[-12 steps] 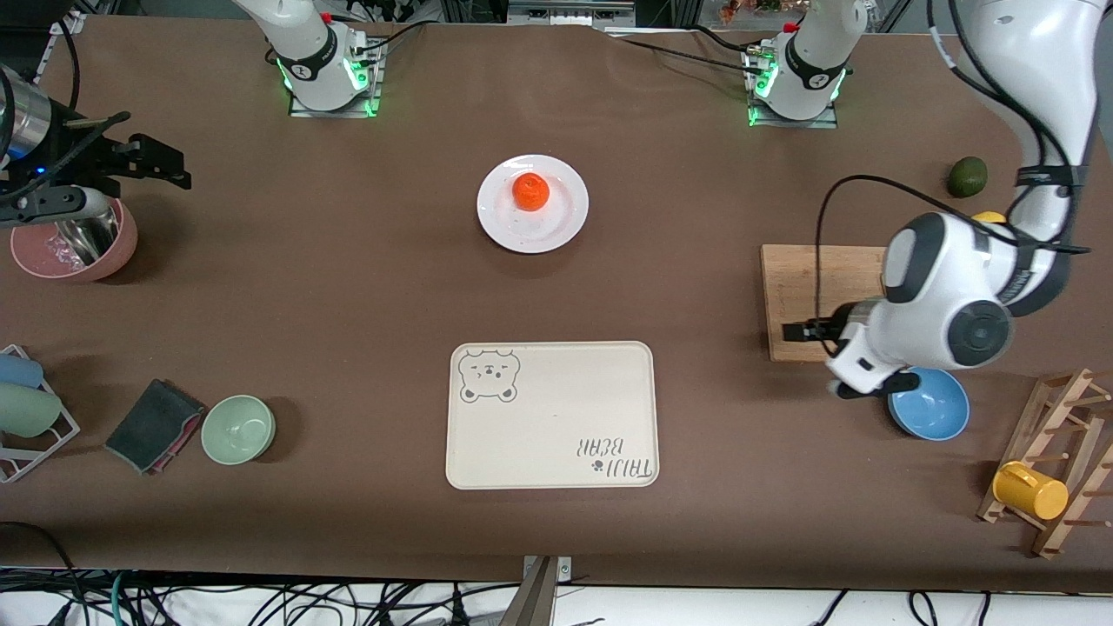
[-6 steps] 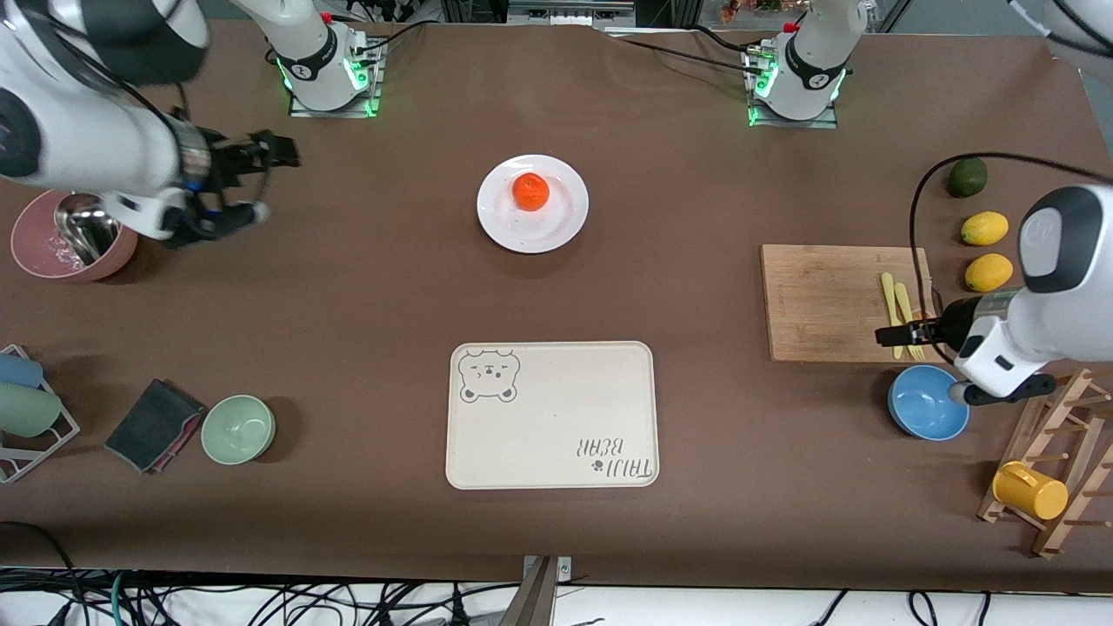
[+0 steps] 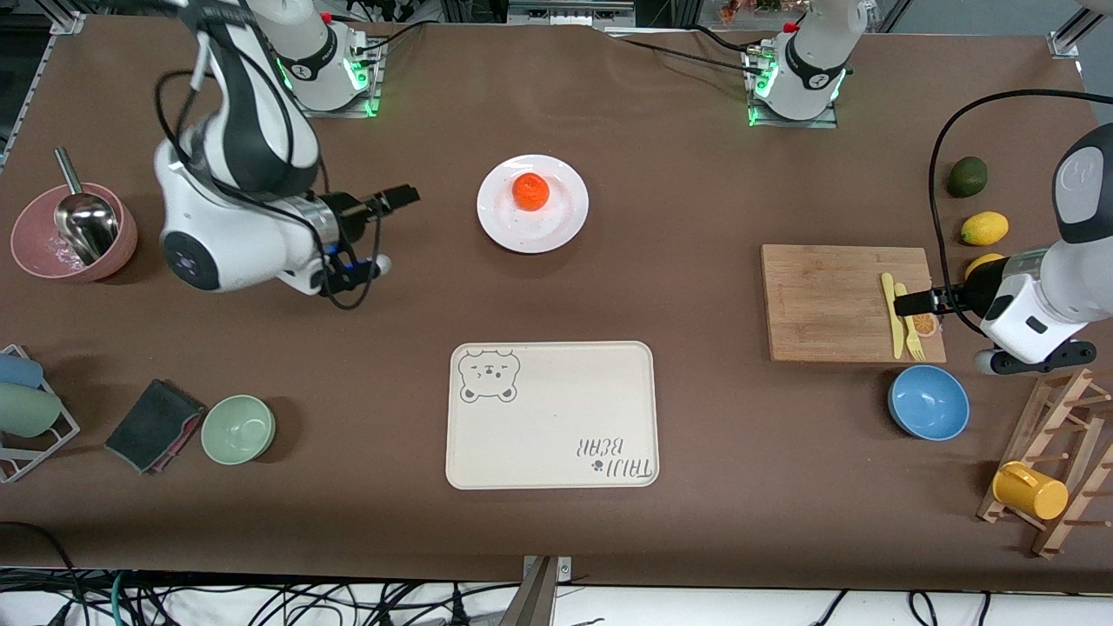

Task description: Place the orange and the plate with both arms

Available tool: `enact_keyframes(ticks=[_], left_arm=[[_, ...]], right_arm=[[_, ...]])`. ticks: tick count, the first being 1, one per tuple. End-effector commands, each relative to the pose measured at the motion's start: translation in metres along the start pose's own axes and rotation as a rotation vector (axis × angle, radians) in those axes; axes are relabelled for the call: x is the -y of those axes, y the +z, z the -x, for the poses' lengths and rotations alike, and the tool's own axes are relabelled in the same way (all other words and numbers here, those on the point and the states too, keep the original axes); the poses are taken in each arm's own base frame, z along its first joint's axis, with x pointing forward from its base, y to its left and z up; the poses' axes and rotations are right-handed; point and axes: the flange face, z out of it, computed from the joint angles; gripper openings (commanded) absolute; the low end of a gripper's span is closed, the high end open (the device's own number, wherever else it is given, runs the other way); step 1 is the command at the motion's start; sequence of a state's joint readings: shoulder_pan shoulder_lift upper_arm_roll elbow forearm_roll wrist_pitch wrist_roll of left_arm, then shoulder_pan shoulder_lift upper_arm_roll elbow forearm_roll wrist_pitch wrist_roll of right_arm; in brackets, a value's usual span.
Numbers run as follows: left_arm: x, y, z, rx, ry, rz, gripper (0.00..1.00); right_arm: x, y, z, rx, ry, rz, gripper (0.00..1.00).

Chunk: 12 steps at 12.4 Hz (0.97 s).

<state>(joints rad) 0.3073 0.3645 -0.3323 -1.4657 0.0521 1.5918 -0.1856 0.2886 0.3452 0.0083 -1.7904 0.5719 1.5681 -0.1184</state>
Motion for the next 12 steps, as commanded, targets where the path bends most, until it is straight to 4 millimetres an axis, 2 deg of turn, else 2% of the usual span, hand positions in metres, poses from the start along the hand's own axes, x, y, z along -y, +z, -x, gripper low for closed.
enact_keyframes(ticks=[1,3,5,6,9,11,12], left_arm=[[-0.001,-0.038,0.037,-0.049,-0.006,-0.025,1.00],[0.001,-0.067,0.066,-0.078,-0.016,0.008,1.00],[-0.007,-0.090,0.091,-0.074,0.070,0.004,1.00],[-0.005,-0.095,0.096,-0.074,0.085,0.002,1.00],[-0.020,-0.094,0.099,-0.076,0.124,-0.033,1.00],[-0.019,-0.095,0.100,-0.081,0.129,-0.077,1.00],[-0.019,-0.096,0.100,-0.077,0.130,-0.079,1.00]], right_arm=[[-0.015,0.040,-0.013,-0.040,-0.041,-0.111,1.00],[-0.034,0.078,-0.018,-0.077,-0.090,-0.193,1.00],[-0.032,0.121,-0.016,-0.127,-0.145,-0.241,1.00],[-0.032,0.136,-0.015,-0.143,-0.151,-0.235,1.00],[-0.033,0.176,-0.013,-0.221,-0.198,-0.224,1.00],[-0.034,0.189,-0.015,-0.248,-0.211,-0.203,1.00],[-0.027,0.201,-0.015,-0.254,-0.227,-0.188,1.00]])
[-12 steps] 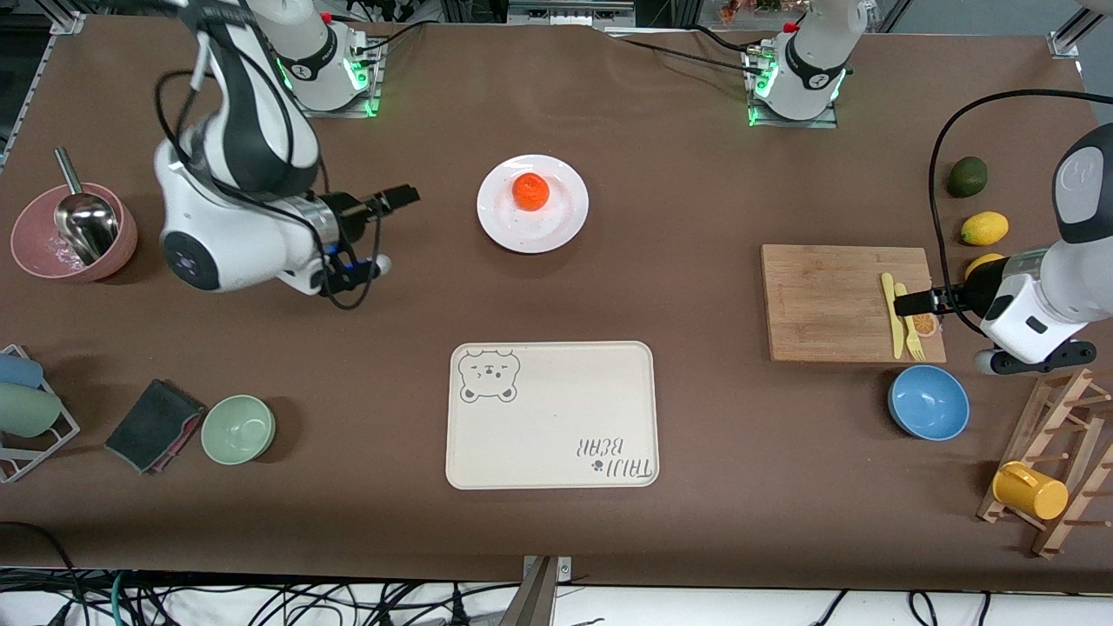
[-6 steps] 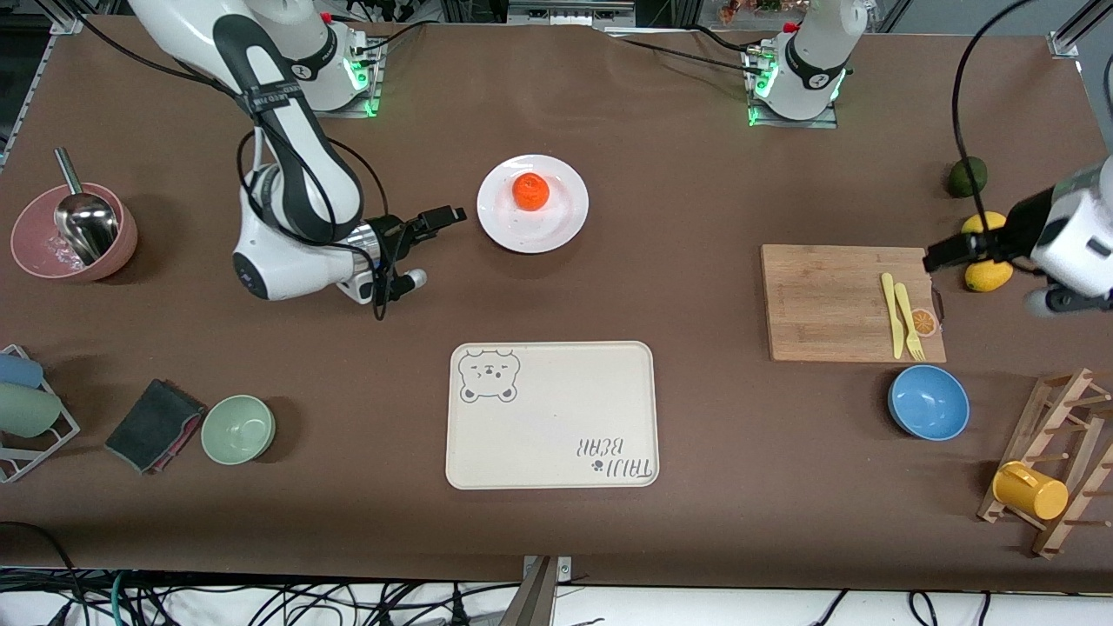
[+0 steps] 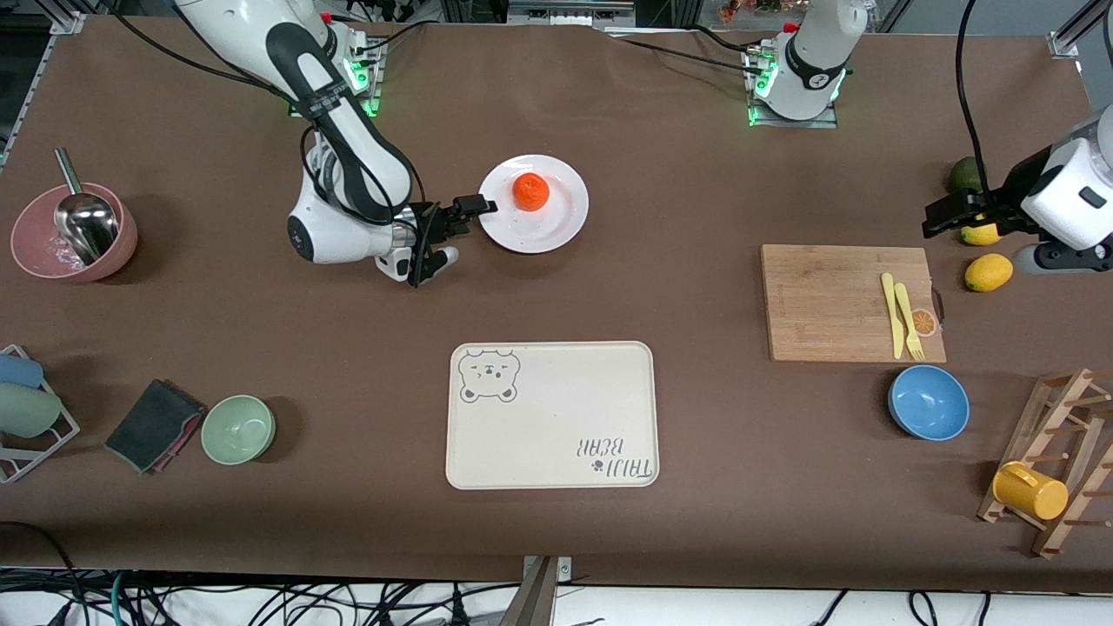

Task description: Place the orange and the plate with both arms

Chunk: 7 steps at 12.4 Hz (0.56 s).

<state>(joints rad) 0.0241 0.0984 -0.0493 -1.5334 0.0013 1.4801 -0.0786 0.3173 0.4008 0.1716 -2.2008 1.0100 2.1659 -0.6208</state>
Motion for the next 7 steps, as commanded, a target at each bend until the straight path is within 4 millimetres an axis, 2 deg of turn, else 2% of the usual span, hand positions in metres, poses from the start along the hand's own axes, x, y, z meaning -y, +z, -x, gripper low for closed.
enact_keyframes(ticks=[1,2,4,5,7], left_arm=[[0.006,-0.004,0.005,0.000,0.033,-0.024,1.00],[0.007,-0.012,0.006,-0.005,0.043,-0.023,1.00],[0.009,-0.014,0.008,0.001,0.043,-0.023,1.00],[0.008,-0.013,0.007,0.005,0.044,-0.024,1.00],[0.009,-0.011,0.007,0.008,0.045,-0.022,1.00]], right_arm=[[-0.004,0.019,0.004,-0.039,-0.022,0.015,1.00],[-0.007,0.028,0.005,-0.040,-0.034,0.004,1.00],[-0.014,0.036,0.009,-0.050,-0.038,-0.018,0.99],[-0.019,0.040,0.012,-0.051,-0.033,-0.021,0.88],[-0.023,0.044,0.014,-0.045,-0.033,-0.024,0.54]])
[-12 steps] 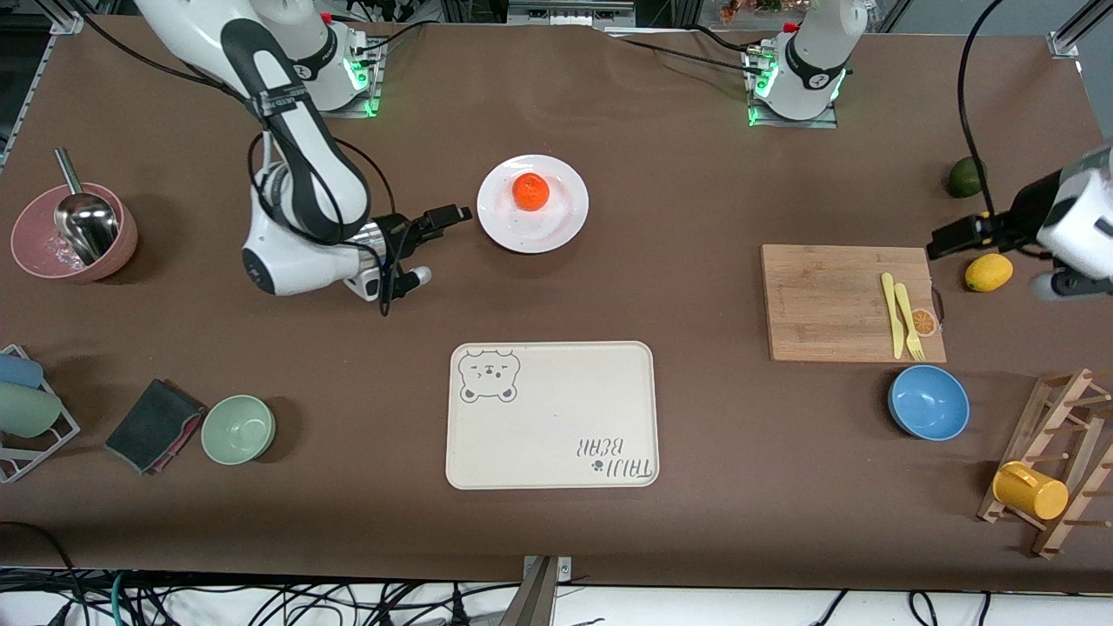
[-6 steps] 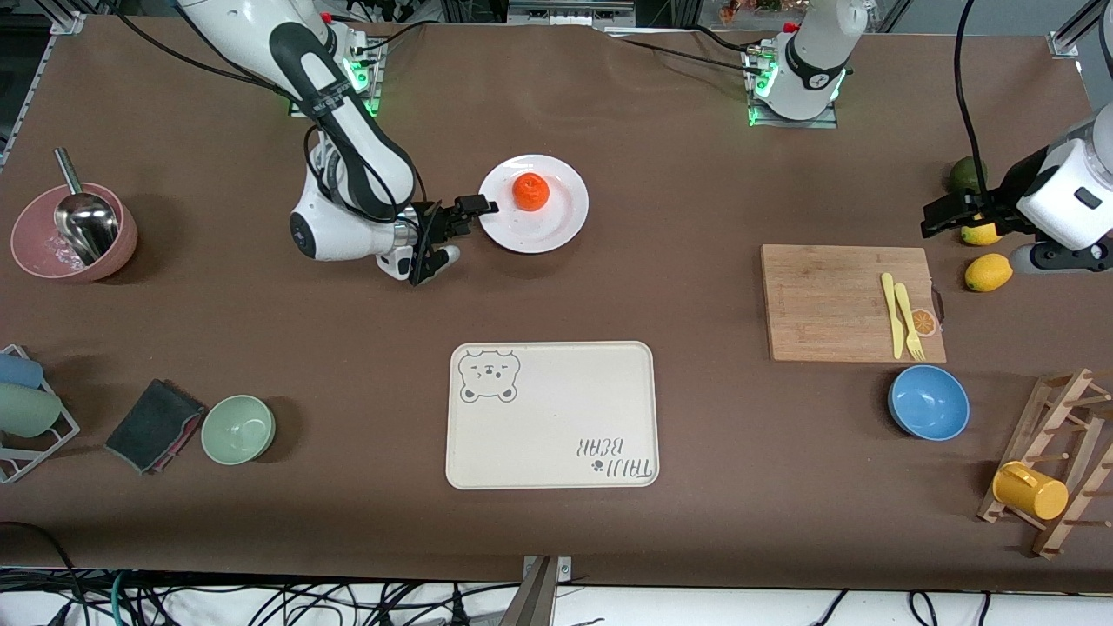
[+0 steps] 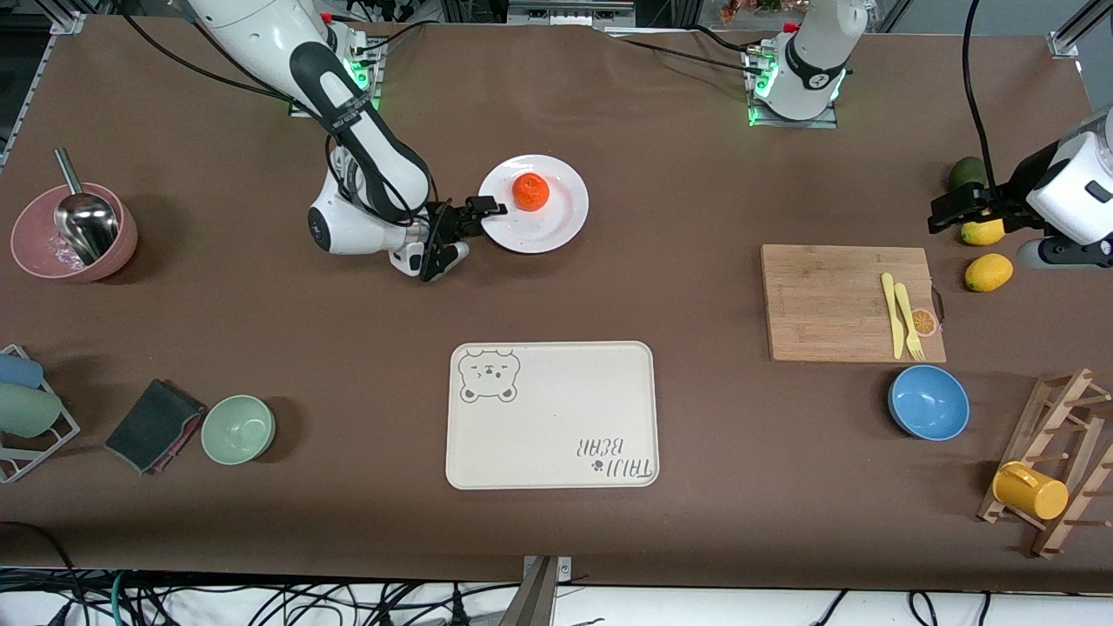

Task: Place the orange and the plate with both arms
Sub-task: 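Carry the plate with the right gripper onto the bear tray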

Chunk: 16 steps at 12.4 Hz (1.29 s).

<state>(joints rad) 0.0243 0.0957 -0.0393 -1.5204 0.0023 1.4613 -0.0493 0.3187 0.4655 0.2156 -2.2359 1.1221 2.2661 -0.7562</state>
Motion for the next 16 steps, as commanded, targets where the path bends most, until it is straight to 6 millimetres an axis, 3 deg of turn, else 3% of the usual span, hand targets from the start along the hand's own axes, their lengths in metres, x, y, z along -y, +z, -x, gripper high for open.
enact_keyframes(ticks=[1,4,6,9,13,16], left_arm=[[0.003,-0.004,0.003,0.010,0.025,-0.021,1.00],[0.006,-0.004,0.003,0.009,0.020,-0.013,1.00],[0.009,-0.005,0.003,0.008,0.015,-0.004,1.00],[0.006,-0.004,0.002,0.008,0.034,-0.004,1.00],[0.005,-0.004,0.003,0.012,0.038,-0.006,1.00],[0.003,-0.004,0.003,0.012,0.041,-0.005,1.00]], right_arm=[[-0.010,0.012,0.006,0.001,0.010,-0.008,0.50],[-0.014,0.017,0.008,0.011,0.019,-0.011,0.44],[-0.013,0.017,0.007,0.012,0.018,-0.014,0.21],[-0.012,0.016,0.007,0.014,0.010,-0.020,0.00],[0.001,0.007,0.001,0.013,-0.013,-0.047,0.00],[0.016,-0.020,-0.023,-0.015,-0.048,-0.095,0.00]])
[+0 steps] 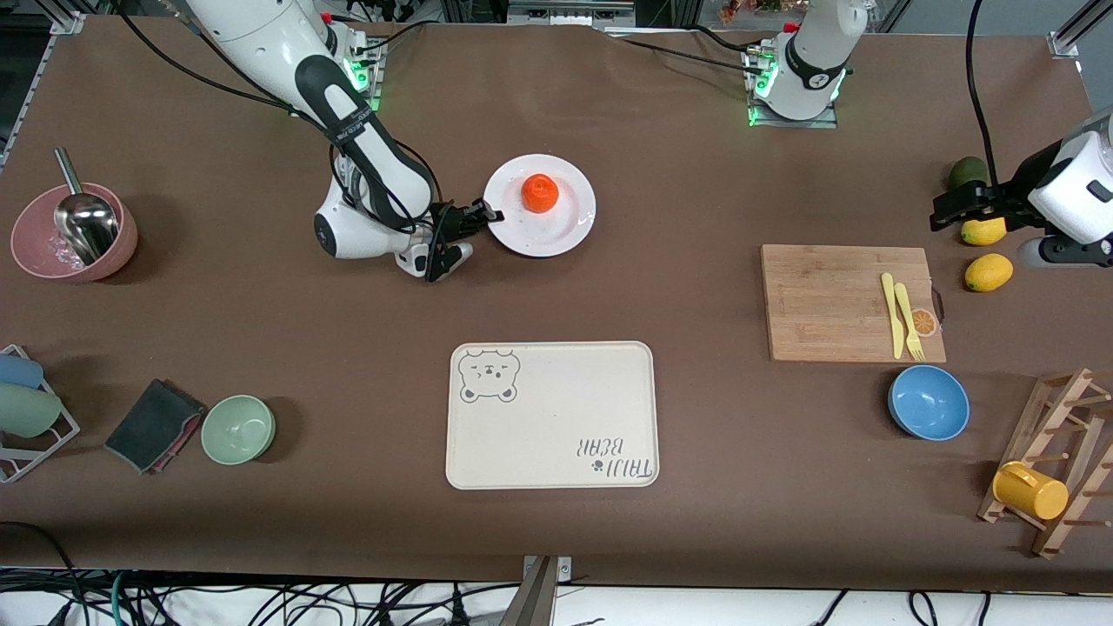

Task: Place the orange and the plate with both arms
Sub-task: 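Carry the plate with the right gripper onto the bear tray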

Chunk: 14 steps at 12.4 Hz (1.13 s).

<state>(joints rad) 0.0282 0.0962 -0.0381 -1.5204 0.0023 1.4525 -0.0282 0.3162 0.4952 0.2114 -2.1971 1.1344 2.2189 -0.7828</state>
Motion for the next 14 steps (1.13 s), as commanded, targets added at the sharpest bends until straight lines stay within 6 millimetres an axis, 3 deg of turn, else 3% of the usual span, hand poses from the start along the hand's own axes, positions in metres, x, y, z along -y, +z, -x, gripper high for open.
enact_keyframes(ticks=[1,3,5,7,11,14], left_arm=[[0.000,-0.005,0.002,0.003,0.025,-0.005,1.00],[0.001,-0.004,0.003,0.008,0.021,-0.004,1.00],[0.002,-0.003,0.004,0.020,0.021,-0.005,1.00],[0.001,-0.003,0.004,0.020,0.021,-0.004,1.00],[0.000,-0.004,0.004,0.017,0.024,-0.004,1.00],[-0.001,-0.004,0.004,0.017,0.025,-0.004,1.00]], right_arm=[[0.015,-0.038,-0.025,-0.057,-0.034,-0.055,0.00],[0.024,-0.088,-0.064,-0.168,-0.051,-0.069,0.00],[0.018,-0.121,-0.112,-0.252,-0.032,-0.093,0.00],[0.013,-0.144,-0.142,-0.303,0.001,-0.119,0.00],[0.001,-0.158,-0.199,-0.362,0.111,-0.173,0.00],[-0.015,-0.147,-0.226,-0.383,0.178,-0.202,0.00]])
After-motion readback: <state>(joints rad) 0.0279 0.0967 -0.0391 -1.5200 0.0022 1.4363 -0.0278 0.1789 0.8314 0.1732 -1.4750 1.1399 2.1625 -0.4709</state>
